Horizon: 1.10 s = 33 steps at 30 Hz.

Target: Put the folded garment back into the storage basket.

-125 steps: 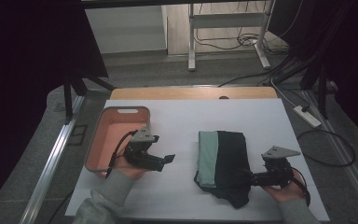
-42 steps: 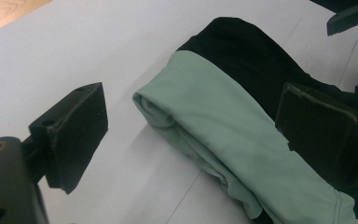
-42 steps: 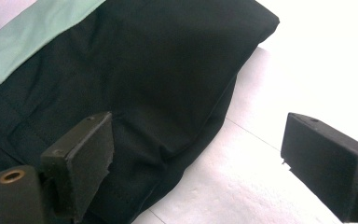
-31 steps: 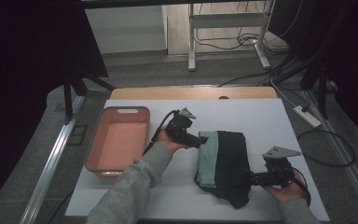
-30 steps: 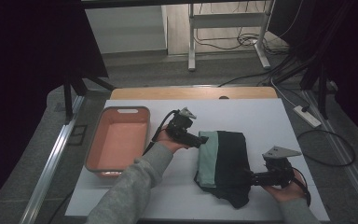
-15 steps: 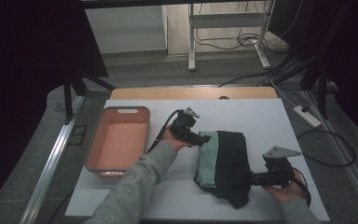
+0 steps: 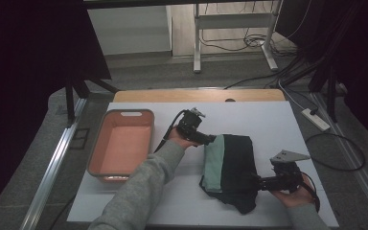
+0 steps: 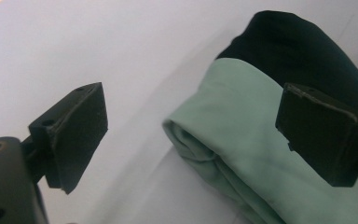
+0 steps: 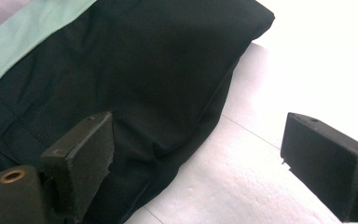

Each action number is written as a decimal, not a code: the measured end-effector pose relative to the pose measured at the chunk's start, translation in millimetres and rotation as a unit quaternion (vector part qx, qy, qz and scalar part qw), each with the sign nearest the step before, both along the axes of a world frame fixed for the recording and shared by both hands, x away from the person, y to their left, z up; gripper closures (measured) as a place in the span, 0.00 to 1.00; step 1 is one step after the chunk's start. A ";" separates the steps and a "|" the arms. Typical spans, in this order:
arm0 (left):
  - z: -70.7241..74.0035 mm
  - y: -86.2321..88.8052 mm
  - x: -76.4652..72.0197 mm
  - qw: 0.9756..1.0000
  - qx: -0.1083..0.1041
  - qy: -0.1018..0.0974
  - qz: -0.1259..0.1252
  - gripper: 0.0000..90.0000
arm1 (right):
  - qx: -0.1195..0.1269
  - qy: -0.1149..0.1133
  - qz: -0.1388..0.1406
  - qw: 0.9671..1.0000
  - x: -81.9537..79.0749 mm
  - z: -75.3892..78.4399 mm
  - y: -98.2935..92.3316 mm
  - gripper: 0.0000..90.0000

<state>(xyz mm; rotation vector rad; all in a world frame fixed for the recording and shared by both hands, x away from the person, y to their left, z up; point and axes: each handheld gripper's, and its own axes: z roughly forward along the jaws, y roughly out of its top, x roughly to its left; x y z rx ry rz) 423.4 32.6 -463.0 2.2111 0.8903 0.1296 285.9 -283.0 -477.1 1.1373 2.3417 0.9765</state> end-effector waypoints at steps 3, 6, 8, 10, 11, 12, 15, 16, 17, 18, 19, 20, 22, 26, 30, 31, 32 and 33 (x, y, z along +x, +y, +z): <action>-1.2 0.6 2.4 1.000 -0.003 0.003 0.002 0.11 | 0.002 -0.001 -0.001 1.000 -0.1 0.3 -0.3 0.11; -3.2 1.5 5.2 1.000 -0.007 0.009 0.003 0.11 | 0.001 0.000 0.000 1.000 -0.1 0.1 0.1 0.11; -4.2 2.5 7.5 1.000 -0.011 0.012 0.005 0.11 | 0.000 -0.001 0.000 1.000 -0.1 0.0 0.1 0.11; -4.9 2.2 9.1 1.000 -0.015 0.016 0.005 0.11 | 0.001 0.000 0.000 1.000 -0.1 0.1 0.1 0.11; -5.4 1.8 9.9 1.000 -0.012 0.016 0.005 0.11 | 0.000 -0.001 0.000 1.000 -0.1 0.1 0.0 0.11; -6.7 0.7 11.9 1.000 -0.009 0.017 0.005 0.11 | 0.000 0.000 -0.002 1.000 0.0 0.0 -0.1 0.11; -8.1 -0.6 13.5 1.000 -0.008 0.019 0.004 0.11 | 0.000 0.000 -0.002 1.000 0.0 0.0 -0.3 0.11; -8.8 -1.5 14.2 1.000 -0.007 0.019 0.004 0.11 | 0.000 -0.001 -0.002 1.000 0.0 0.0 -0.2 0.11; -9.7 -2.3 15.1 1.000 -0.006 0.020 0.002 0.11 | 0.000 -0.001 -0.002 1.000 0.0 0.0 -0.2 0.11; -10.8 -3.4 15.8 1.000 -0.005 0.020 0.001 0.11 | 0.000 0.000 -0.002 1.000 0.0 0.0 -0.2 0.11; -12.1 -4.4 16.5 1.000 -0.005 0.021 0.000 0.11 | 0.000 0.000 -0.002 1.000 0.1 -0.1 -0.2 0.11; -13.4 -5.4 17.1 1.000 -0.004 0.023 0.000 0.11 | 0.000 0.000 -0.002 1.000 0.1 -0.1 -0.2 0.11; -17.7 -8.0 18.9 1.000 0.003 0.027 -0.005 0.10 | 0.000 0.000 -0.002 1.000 0.1 -0.4 -0.2 0.11; -20.6 -9.6 20.0 0.999 0.003 0.030 -0.010 0.09 | 0.000 0.000 -0.002 1.000 0.1 -0.4 -0.2 0.11; -22.2 -10.5 20.7 0.999 0.000 0.032 -0.018 0.09 | -0.001 0.002 -0.003 1.000 0.3 -0.7 -0.5 0.11; -22.6 -10.8 20.6 0.999 0.001 0.032 -0.019 0.09 | -0.002 0.002 -0.005 1.000 0.5 -0.9 -0.7 0.11; -23.4 -11.3 20.5 0.999 0.003 0.035 -0.025 0.09 | -0.001 0.002 -0.007 1.000 0.7 -1.0 -0.9 0.11; -23.4 -11.3 20.5 0.999 0.003 0.035 -0.025 0.09 | -0.001 0.002 -0.007 1.000 0.7 -1.0 -0.9 0.11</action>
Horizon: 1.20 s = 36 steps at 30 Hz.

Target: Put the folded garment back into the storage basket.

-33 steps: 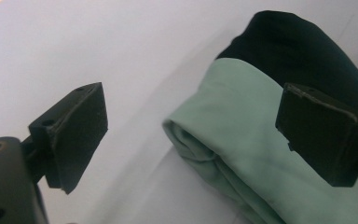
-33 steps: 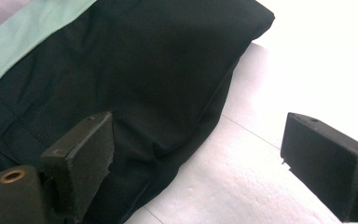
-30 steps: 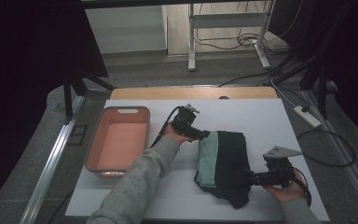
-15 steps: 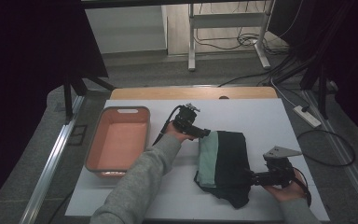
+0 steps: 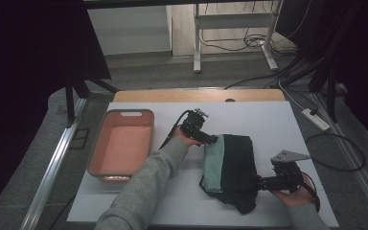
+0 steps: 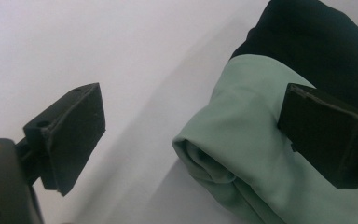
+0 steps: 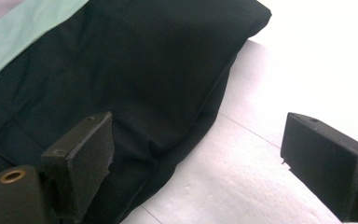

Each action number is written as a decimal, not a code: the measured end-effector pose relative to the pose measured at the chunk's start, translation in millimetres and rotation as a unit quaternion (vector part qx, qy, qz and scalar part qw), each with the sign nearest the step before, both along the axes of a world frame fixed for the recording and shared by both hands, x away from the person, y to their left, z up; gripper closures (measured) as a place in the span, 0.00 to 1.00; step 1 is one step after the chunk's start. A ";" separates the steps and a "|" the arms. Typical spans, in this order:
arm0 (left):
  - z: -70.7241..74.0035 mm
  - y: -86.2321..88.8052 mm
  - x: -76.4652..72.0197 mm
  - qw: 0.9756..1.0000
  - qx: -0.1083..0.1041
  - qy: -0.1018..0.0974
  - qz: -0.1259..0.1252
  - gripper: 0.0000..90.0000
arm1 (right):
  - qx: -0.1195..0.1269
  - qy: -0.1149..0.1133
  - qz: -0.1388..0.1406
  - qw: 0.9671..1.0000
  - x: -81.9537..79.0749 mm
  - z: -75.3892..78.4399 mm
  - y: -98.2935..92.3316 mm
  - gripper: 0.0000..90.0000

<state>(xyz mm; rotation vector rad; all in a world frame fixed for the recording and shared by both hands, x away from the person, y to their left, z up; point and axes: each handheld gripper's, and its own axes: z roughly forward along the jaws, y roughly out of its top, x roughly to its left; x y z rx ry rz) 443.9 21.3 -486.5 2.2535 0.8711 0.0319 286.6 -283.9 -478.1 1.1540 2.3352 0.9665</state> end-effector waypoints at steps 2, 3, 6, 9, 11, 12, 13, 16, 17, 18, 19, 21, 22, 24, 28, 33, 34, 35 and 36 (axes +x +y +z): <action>-0.8 -1.2 -0.7 1.000 -0.001 0.002 -0.003 0.09 | 0.000 0.000 -0.002 1.000 0.2 -0.1 -0.5 0.11; -1.1 -1.6 -0.8 1.000 0.000 0.003 -0.006 0.09 | 0.000 0.000 -0.002 1.000 0.1 -0.1 -0.5 0.11; -4.5 -5.2 -0.3 1.000 0.004 0.009 -0.013 0.09 | -0.001 0.001 -0.001 1.000 0.0 -0.2 0.3 0.11; -8.8 -8.0 1.1 1.000 0.007 0.016 -0.020 0.09 | -0.001 0.001 -0.001 1.000 0.1 -0.3 0.1 0.11; -10.4 -9.1 1.4 1.000 0.005 0.018 -0.020 0.09 | -0.001 0.001 -0.001 1.000 0.1 -0.3 0.0 0.11; -11.6 -10.0 1.9 1.000 0.006 0.021 -0.021 0.08 | -0.001 0.001 -0.001 1.000 0.2 -0.5 -0.1 0.11; -14.3 -11.3 3.3 0.999 0.006 0.024 -0.027 0.08 | -0.001 0.001 -0.001 1.000 0.2 -0.5 -0.1 0.11; -17.5 -12.5 5.2 0.999 0.007 0.029 -0.030 0.08 | -0.002 0.001 -0.001 1.000 0.3 -0.7 -0.1 0.11; -19.2 -13.2 5.9 0.999 0.008 0.032 -0.032 0.08 | -0.002 0.002 -0.001 1.000 0.3 -0.8 0.0 0.11; -22.4 -14.0 7.4 0.999 0.008 0.038 -0.033 0.08 | -0.002 0.002 -0.001 1.000 0.3 -0.8 0.1 0.11; -22.4 -14.0 7.4 0.999 0.008 0.038 -0.033 0.07 | -0.002 0.002 -0.001 1.000 0.3 -0.8 0.0 0.11; -27.3 -14.7 9.5 0.998 0.005 0.049 -0.033 0.07 | -0.002 0.002 0.000 1.000 0.5 -0.9 0.0 0.11; -28.4 -14.7 10.1 0.998 0.005 0.051 -0.033 0.07 | -0.002 0.002 0.000 1.000 0.4 -0.9 0.0 0.11; -30.5 -15.1 10.9 0.998 0.004 0.056 -0.034 0.07 | -0.002 0.002 0.000 1.000 0.4 -0.9 0.1 0.11; -34.5 -15.7 12.3 0.997 -0.002 0.068 -0.035 0.08 | -0.002 0.000 0.000 1.000 0.3 -0.7 0.1 0.11; -34.9 -15.7 11.8 0.997 -0.007 0.070 -0.042 0.13 | -0.002 0.000 -0.001 1.000 0.4 -0.8 0.1 0.11; -34.4 -15.5 11.3 0.996 -0.009 0.072 -0.045 0.17 | -0.002 0.000 -0.001 1.000 0.3 -0.9 0.4 0.11; -34.4 -15.5 11.3 0.996 -0.009 0.072 -0.045 0.21 | -0.002 0.000 -0.001 1.000 0.4 -1.0 0.5 0.11; -34.2 -14.9 11.0 0.995 -0.016 0.078 -0.058 0.28 | -0.002 0.000 -0.001 1.000 0.4 -1.0 0.6 0.11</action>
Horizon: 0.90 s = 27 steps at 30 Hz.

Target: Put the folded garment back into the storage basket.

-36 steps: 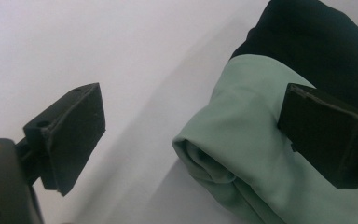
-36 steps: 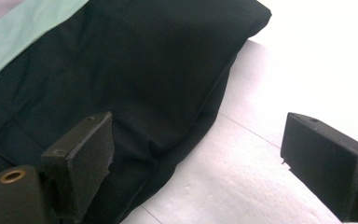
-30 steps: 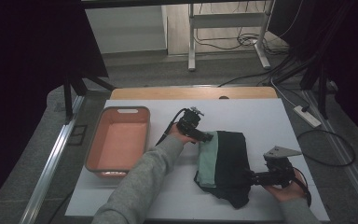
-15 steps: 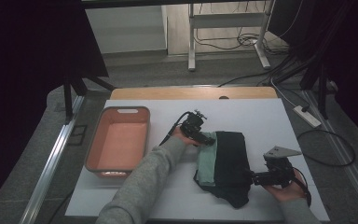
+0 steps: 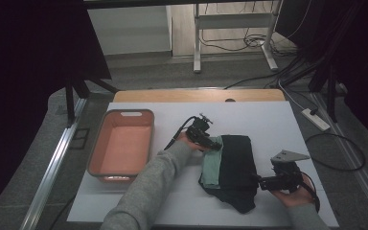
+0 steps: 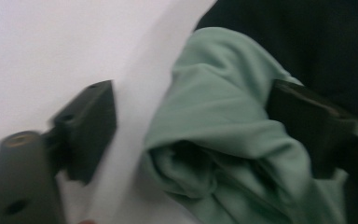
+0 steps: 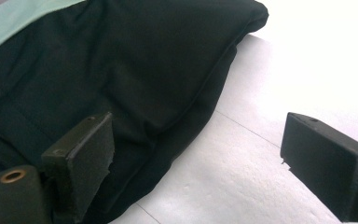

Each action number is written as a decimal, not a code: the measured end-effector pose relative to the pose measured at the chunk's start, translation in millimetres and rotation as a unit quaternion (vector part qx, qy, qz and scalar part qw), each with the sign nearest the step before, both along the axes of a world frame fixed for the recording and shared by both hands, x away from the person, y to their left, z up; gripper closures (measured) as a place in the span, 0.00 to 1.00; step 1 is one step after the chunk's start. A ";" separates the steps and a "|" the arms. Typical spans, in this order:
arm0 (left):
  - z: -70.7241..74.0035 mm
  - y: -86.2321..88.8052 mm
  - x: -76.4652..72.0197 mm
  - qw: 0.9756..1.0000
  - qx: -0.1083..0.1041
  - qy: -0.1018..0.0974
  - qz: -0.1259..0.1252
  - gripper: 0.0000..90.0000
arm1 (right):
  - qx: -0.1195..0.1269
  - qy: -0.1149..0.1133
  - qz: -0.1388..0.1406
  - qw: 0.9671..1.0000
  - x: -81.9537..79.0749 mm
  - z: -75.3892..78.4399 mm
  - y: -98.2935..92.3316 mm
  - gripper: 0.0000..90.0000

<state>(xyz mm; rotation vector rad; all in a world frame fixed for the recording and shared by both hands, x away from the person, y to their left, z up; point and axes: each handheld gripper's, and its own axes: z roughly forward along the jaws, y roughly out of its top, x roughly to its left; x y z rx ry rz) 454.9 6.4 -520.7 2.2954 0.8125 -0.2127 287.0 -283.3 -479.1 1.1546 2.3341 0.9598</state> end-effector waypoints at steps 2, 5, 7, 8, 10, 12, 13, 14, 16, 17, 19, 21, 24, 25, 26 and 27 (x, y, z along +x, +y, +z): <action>-0.2 -0.1 -0.6 1.000 -0.007 0.006 -0.008 0.33 | 0.000 0.000 0.000 1.000 0.0 0.0 0.0 0.11; 0.1 -0.9 -2.2 0.999 -0.017 0.013 -0.025 0.57 | 0.000 0.000 0.000 1.000 0.0 0.1 0.0 0.11; 1.5 -1.2 -3.5 0.999 -0.020 0.014 -0.031 0.65 | 0.000 -0.001 -0.001 1.000 0.0 0.1 0.0 0.11; 2.4 -1.4 -4.1 0.999 -0.019 0.013 -0.035 0.65 | 0.000 -0.001 -0.001 1.000 0.0 0.1 0.0 0.11; 5.0 -2.7 -6.4 0.999 -0.015 0.003 -0.036 0.73 | -0.001 -0.001 0.000 1.000 -0.1 0.3 -0.1 0.11; 7.9 -3.8 -8.7 0.999 -0.009 -0.009 -0.038 0.75 | 0.000 -0.002 -0.001 1.000 0.0 0.5 -0.5 0.11; 9.3 -4.2 -9.9 0.999 -0.008 -0.014 -0.038 0.78 | 0.000 -0.002 -0.002 1.000 0.1 0.6 -0.8 0.11; 10.6 -4.6 -10.9 0.999 -0.007 -0.019 -0.039 0.78 | 0.000 -0.002 -0.002 1.000 0.1 0.6 -0.8 0.11; 14.6 -5.5 -13.9 0.999 -0.006 -0.032 -0.039 0.80 | 0.001 -0.003 -0.003 1.000 -0.1 0.8 -1.1 0.12; 14.6 -5.5 -13.9 0.999 -0.006 -0.032 -0.039 0.81 | 0.001 -0.003 -0.003 1.000 -0.1 0.9 -1.1 0.12; 17.5 -5.3 -15.4 0.998 -0.009 -0.040 -0.042 0.81 | 0.001 -0.003 -0.003 1.000 -0.2 0.9 -1.2 0.12; 20.1 -5.4 -16.8 0.998 -0.010 -0.047 -0.042 0.83 | 0.001 -0.003 -0.004 1.000 -0.3 1.1 -1.4 0.12; 23.9 -5.1 -19.0 0.997 -0.013 -0.056 -0.044 0.83 | 0.002 -0.004 -0.005 1.000 -0.5 1.4 -1.8 0.12; 26.2 -4.7 -20.1 0.997 -0.016 -0.060 -0.043 0.83 | 0.002 -0.005 -0.005 1.000 -0.7 1.8 -2.2 0.12; 26.2 -4.7 -20.1 0.997 -0.016 -0.060 -0.043 0.84 | 0.002 -0.005 -0.005 1.000 -0.7 1.8 -2.2 0.12; 27.5 -4.4 -20.8 0.997 -0.021 -0.061 -0.042 0.84 | 0.003 -0.007 -0.005 1.000 -0.8 1.9 -2.6 0.12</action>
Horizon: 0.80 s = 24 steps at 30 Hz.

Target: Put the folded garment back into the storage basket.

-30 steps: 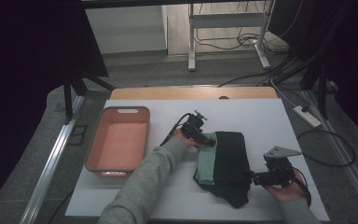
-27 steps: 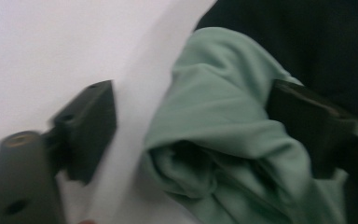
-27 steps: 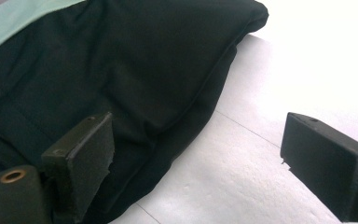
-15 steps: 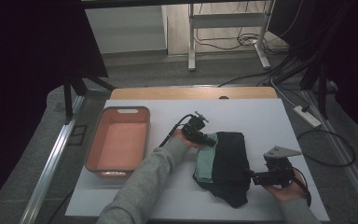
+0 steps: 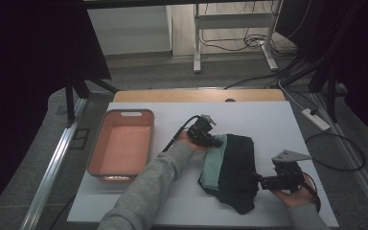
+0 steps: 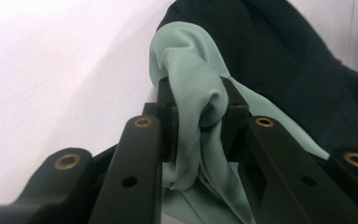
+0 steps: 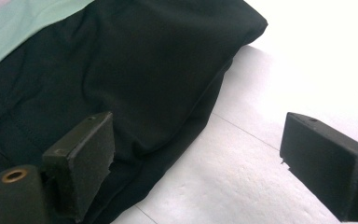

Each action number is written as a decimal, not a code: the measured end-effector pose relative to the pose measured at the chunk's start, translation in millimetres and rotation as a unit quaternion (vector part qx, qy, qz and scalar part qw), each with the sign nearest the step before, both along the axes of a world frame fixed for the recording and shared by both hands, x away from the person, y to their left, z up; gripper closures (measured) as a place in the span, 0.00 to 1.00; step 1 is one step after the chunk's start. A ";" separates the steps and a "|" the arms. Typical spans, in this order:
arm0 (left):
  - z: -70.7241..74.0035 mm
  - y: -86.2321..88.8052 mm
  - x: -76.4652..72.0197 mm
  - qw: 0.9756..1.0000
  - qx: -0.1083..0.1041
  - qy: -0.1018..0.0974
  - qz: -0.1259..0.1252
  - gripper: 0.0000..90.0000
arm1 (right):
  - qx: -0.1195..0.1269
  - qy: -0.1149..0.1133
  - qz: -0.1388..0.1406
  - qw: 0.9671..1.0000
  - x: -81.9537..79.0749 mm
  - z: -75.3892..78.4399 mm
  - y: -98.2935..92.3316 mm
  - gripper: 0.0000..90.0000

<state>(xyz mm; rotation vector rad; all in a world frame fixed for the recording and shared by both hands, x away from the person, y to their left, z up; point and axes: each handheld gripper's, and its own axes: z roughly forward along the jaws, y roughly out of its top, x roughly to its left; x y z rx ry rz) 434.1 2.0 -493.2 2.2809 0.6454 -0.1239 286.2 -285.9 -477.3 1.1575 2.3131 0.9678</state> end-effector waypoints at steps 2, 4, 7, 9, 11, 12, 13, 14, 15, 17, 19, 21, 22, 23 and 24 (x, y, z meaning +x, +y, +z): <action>2.9 1.2 -1.0 1.000 -0.007 -0.002 -0.001 0.84 | 0.001 -0.001 -0.001 1.000 -0.1 0.2 -0.4 0.12; 4.2 1.8 -1.4 1.000 -0.010 -0.003 0.000 0.84 | 0.001 -0.001 -0.002 1.000 -0.2 0.3 -0.6 0.12; 8.0 3.5 -2.7 1.000 -0.019 -0.006 0.000 0.85 | 0.001 -0.001 -0.002 1.000 -0.2 0.3 -0.6 0.12; 10.6 4.5 -3.6 1.000 -0.025 -0.008 0.000 0.85 | 0.001 -0.001 -0.003 1.000 -0.5 0.6 -0.7 0.12; 14.5 6.3 -4.7 0.999 -0.034 -0.009 0.000 0.85 | 0.001 -0.002 -0.003 1.000 -0.5 0.7 -0.8 0.12; 16.5 7.2 -5.1 0.999 -0.038 -0.011 0.000 0.85 | 0.001 -0.004 -0.004 1.000 -0.8 1.0 -0.9 0.12; 18.7 8.0 -6.0 0.999 -0.044 -0.011 0.001 0.85 | 0.001 -0.004 -0.004 1.000 -0.8 1.0 -0.9 0.12; 21.0 9.1 -6.3 0.999 -0.049 -0.013 0.001 0.85 | 0.002 -0.005 -0.005 1.000 -0.9 1.2 -1.0 0.12; 25.9 11.5 -7.1 0.998 -0.060 -0.017 0.003 0.85 | 0.002 -0.005 -0.005 1.000 -1.0 1.3 -1.0 0.12; 28.4 12.5 -7.7 0.998 -0.064 -0.015 0.005 0.85 | 0.001 -0.005 -0.004 1.000 -1.0 1.3 -1.0 0.12; 35.6 16.4 -8.9 0.997 -0.074 -0.021 0.007 0.86 | 0.001 -0.006 -0.004 1.000 -1.0 1.4 -0.9 0.12; 38.1 17.7 -9.4 0.997 -0.075 -0.023 0.005 0.86 | 0.001 -0.006 -0.004 1.000 -1.1 1.4 -0.8 0.12; 40.3 18.5 -10.3 0.997 -0.078 -0.025 0.007 0.86 | 0.002 -0.006 -0.005 1.000 -1.0 1.4 -0.8 0.12; 44.1 20.6 -11.2 0.996 -0.083 -0.027 0.006 0.86 | 0.002 -0.006 -0.005 1.000 -1.0 1.4 -0.9 0.12; 44.1 20.6 -11.2 0.996 -0.083 -0.027 0.006 0.86 | 0.002 -0.006 -0.005 1.000 -1.0 1.4 -0.9 0.12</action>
